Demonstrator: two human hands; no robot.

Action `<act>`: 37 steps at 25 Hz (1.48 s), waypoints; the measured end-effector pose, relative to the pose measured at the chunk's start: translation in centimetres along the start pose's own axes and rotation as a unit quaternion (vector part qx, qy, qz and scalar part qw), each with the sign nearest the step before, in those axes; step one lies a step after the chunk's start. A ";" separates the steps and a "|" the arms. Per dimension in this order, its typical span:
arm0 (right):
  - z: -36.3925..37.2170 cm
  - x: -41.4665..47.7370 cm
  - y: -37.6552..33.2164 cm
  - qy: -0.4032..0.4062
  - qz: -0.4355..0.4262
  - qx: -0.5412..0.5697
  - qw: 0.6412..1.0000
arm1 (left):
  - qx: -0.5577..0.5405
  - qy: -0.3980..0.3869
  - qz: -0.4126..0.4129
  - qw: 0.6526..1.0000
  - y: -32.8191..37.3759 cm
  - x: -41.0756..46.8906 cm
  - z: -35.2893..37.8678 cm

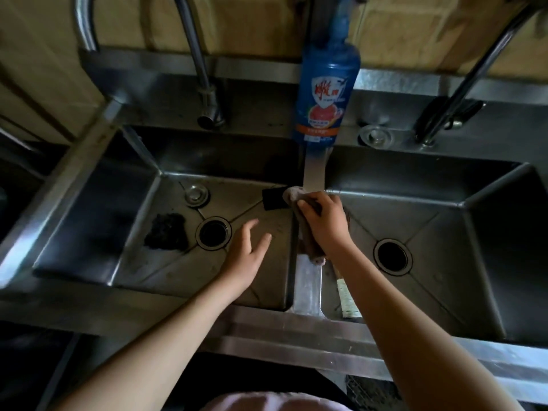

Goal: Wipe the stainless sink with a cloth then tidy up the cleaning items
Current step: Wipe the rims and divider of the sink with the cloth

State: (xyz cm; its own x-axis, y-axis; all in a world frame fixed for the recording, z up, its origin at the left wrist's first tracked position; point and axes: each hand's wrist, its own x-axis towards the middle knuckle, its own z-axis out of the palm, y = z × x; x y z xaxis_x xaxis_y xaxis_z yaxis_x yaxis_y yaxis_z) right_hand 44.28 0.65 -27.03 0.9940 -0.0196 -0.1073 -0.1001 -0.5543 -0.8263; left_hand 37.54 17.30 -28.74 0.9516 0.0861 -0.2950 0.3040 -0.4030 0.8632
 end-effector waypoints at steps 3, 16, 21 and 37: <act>0.9 -0.6 -1.4 -0.004 0.011 0.008 1.000 | -0.006 -0.008 0.001 1.000 0.2 -0.1 -1.3; 14.6 -4.5 -14.5 0.045 -0.004 0.037 0.998 | -0.121 0.037 0.065 0.990 -4.1 -2.2 -19.0; 20.5 -6.5 -20.2 0.091 -0.002 0.024 0.996 | -0.116 0.016 0.081 0.990 -7.4 -3.1 -27.5; 31.2 -16.7 -25.2 0.056 -0.033 0.033 0.997 | -0.170 0.129 0.077 0.974 -14.7 -12.1 -37.3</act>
State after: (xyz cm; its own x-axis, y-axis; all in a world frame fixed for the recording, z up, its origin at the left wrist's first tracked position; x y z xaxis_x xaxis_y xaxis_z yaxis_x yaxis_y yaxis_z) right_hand 28.81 40.87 -21.69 0.9968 -0.0800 0.0071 -0.0341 -0.5018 -0.8643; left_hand 23.20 56.18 -22.61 0.9531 0.2928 -0.0769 0.1129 -0.1082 0.9877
